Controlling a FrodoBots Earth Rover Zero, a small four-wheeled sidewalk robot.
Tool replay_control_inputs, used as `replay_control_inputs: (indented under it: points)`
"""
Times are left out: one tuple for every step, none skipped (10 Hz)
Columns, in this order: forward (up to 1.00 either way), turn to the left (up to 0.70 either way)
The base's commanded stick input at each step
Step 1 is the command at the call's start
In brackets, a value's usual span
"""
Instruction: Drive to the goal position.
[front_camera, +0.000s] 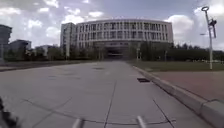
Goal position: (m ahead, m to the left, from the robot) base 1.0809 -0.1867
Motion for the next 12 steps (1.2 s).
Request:
replay_control_inputs:
  points:
    - [0.7,0.0]
    - [0.7,0.0]
    - [0.7,0.0]
    - [0.7,0.0]
    - [0.7,0.0]
    - [0.7,0.0]
    - [0.7,0.0]
    - [0.7,0.0]
    - [0.7,0.0]
    - [0.7,0.0]
    - [0.7,0.0]
    - [0.7,0.0]
